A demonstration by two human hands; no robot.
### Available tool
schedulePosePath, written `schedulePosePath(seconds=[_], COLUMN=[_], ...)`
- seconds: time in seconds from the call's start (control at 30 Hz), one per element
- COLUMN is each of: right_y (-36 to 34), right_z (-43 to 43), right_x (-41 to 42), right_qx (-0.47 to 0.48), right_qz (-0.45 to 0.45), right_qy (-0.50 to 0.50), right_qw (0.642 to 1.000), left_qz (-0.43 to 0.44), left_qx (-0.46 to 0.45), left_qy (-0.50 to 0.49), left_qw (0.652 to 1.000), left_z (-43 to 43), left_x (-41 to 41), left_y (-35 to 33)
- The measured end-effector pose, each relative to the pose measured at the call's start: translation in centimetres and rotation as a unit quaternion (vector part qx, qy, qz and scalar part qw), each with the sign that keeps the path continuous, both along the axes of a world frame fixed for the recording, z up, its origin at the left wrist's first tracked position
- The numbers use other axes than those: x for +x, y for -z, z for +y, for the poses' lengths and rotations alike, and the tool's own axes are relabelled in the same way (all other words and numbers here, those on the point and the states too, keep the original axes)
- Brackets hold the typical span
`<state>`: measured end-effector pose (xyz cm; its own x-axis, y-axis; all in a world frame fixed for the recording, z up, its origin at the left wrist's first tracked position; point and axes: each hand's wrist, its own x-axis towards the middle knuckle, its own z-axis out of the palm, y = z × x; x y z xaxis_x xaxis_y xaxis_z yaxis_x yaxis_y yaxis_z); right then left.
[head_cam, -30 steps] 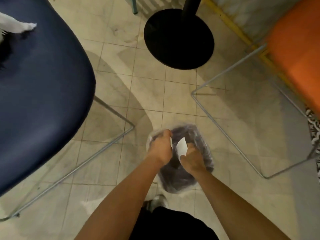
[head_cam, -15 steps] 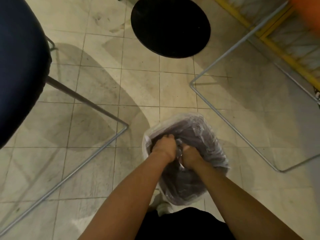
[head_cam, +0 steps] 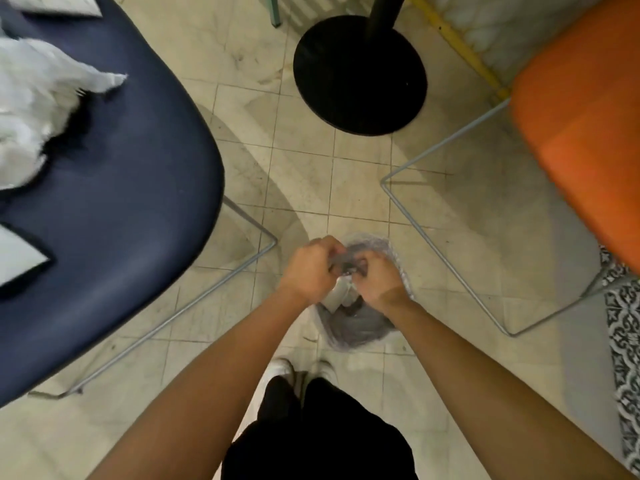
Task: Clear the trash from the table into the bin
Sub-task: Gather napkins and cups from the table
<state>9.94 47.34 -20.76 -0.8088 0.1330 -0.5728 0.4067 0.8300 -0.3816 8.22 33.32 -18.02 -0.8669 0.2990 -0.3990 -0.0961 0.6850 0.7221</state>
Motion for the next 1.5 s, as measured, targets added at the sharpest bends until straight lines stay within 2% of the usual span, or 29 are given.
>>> schedulePosePath(seconds=[0.2, 0.4, 0.57, 0.9, 1.2, 1.37, 1.5], right_y=[-10.1, -17.3, -20.3, -21.5, -21.1, -19.7, -18.2], right_z=[-3.8, -8.8, -13.5, -23.7, -32.1, -34.4, -35.3], right_x=[-1.4, -3.5, -4.8, -5.9, -7.0, -7.0, -6.4], right_qx=[-0.025, -0.056, -0.071, -0.086, -0.088, -0.091, -0.089], right_qz=[0.091, 0.101, 0.114, 0.098, 0.063, 0.04, -0.036], right_qy=[-0.046, -0.106, -0.159, -0.257, -0.296, -0.289, -0.274], right_qw=[0.995, 0.988, 0.978, 0.958, 0.949, 0.952, 0.957], left_qz=[0.051, 0.11, 0.143, 0.121, 0.048, -0.016, -0.044], left_qx=[0.03, 0.013, -0.018, -0.093, -0.218, -0.182, -0.125], left_qy=[-0.081, -0.173, -0.234, -0.325, -0.312, -0.33, -0.34], left_qw=[0.995, 0.979, 0.962, 0.933, 0.924, 0.926, 0.931], left_z=[-4.4, -9.6, -14.7, -24.3, -31.0, -31.9, -31.7], left_x=[0.7, 1.4, 2.0, 3.3, 4.1, 4.1, 3.8], left_y=[-8.9, -15.9, -18.6, -18.4, -16.7, -15.2, -14.6])
